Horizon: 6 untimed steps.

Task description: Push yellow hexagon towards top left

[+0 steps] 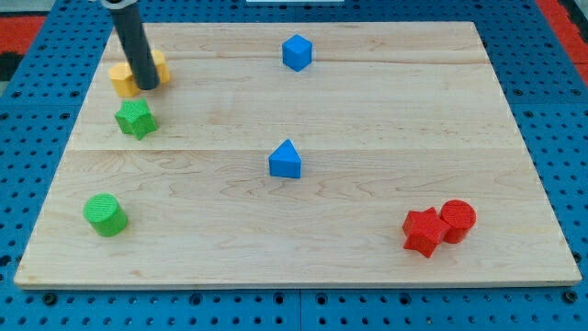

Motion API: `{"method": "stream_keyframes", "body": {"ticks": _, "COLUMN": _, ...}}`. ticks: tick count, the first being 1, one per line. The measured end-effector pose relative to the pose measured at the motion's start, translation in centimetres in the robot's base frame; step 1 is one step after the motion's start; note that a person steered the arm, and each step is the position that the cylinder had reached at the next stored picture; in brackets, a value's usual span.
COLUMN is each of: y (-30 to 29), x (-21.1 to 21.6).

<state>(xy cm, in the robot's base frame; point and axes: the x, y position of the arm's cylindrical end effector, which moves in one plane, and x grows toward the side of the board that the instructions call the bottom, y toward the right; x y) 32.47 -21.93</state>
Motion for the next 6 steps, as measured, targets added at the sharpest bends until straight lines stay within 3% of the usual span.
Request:
{"method": "stream_keyframes", "body": {"ticks": 1, "y": -4.1, "x": 1.2}}
{"method": "stream_keyframes", "body": {"ticks": 4, "y": -8.5, "x": 4.9}}
{"method": "stream_keyframes", "body": {"ticks": 6, "y": -8.5, "x": 1.0}}
